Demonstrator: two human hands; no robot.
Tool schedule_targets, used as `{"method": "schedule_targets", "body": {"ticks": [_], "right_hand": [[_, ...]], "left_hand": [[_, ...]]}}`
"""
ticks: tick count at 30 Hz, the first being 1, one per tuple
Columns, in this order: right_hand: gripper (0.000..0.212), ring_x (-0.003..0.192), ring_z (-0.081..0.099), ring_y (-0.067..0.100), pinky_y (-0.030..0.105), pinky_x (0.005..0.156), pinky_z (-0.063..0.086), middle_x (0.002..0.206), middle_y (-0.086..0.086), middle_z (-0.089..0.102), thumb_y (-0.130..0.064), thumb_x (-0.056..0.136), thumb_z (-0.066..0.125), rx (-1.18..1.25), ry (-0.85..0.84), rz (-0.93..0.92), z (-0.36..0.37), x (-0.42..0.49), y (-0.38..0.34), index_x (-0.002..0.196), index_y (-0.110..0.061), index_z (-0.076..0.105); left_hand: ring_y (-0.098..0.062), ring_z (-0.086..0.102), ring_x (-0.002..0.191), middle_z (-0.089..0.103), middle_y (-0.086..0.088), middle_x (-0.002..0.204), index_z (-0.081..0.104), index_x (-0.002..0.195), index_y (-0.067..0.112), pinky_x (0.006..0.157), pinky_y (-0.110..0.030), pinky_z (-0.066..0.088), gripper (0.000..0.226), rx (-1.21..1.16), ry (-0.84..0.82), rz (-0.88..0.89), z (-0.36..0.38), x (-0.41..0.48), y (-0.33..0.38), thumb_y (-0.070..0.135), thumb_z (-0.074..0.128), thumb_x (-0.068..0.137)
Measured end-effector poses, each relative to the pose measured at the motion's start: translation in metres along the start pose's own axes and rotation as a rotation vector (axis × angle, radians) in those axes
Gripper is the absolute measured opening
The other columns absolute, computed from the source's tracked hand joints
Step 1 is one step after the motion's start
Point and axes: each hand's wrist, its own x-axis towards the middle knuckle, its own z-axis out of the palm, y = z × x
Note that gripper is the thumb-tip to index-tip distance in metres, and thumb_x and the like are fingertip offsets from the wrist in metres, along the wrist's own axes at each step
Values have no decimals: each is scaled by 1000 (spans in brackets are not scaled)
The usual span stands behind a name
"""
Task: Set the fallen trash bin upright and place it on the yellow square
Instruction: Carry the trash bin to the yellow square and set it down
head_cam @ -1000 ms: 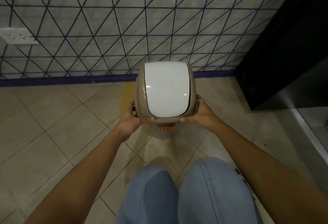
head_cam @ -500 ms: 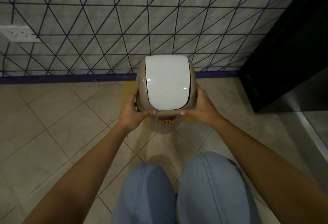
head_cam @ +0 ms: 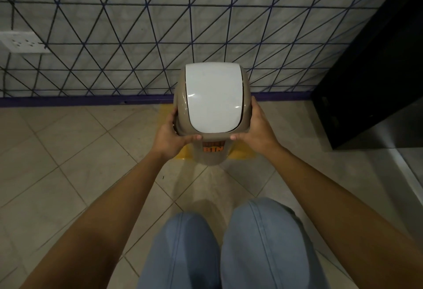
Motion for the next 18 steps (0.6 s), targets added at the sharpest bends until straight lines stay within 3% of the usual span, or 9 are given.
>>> {"method": "schedule_targets", "body": {"ticks": [3, 8, 12, 15, 18], "right_hand": [[121, 138, 30, 19, 45, 113, 31, 150, 2, 32, -11, 54, 87, -2, -8, 3, -2, 6, 2, 149, -22, 13], [117, 138, 31, 18, 39, 114, 30, 149, 3, 33, -9, 58, 86, 12, 3, 9, -1, 16, 4, 149, -19, 14], [106, 137, 32, 17, 29, 109, 31, 148, 3, 35, -4, 64, 81, 112, 20, 43, 2, 24, 5, 148, -19, 19], [99, 138, 31, 19, 34, 111, 32, 150, 5, 32, -4, 68, 78, 142, 23, 49, 4, 32, 7, 148, -19, 22], [94, 136, 34, 23, 33, 111, 32, 149, 7, 33, -8, 71, 77, 102, 20, 67, 6, 39, 9, 147, -19, 24]], "left_hand": [[-19, 48, 123, 47, -2, 140, 25, 146, 21, 95, -34, 49, 105, -22, 22, -8, 2, 4, 1, 19, 85, 60], [-15, 48, 118, 47, 5, 132, 26, 145, 22, 81, -16, 50, 100, -89, 47, -33, 6, 11, 2, 16, 83, 63], [-19, 46, 123, 44, 0, 138, 26, 144, 24, 96, -36, 48, 96, -124, 64, -60, 6, 20, 2, 15, 81, 66], [-19, 44, 124, 44, 2, 136, 26, 144, 24, 96, -35, 47, 95, -153, 63, -74, 5, 28, 5, 11, 80, 67], [-22, 42, 127, 40, -2, 142, 24, 145, 24, 100, -43, 46, 94, -178, 67, -90, 4, 34, 7, 7, 77, 70]]}}
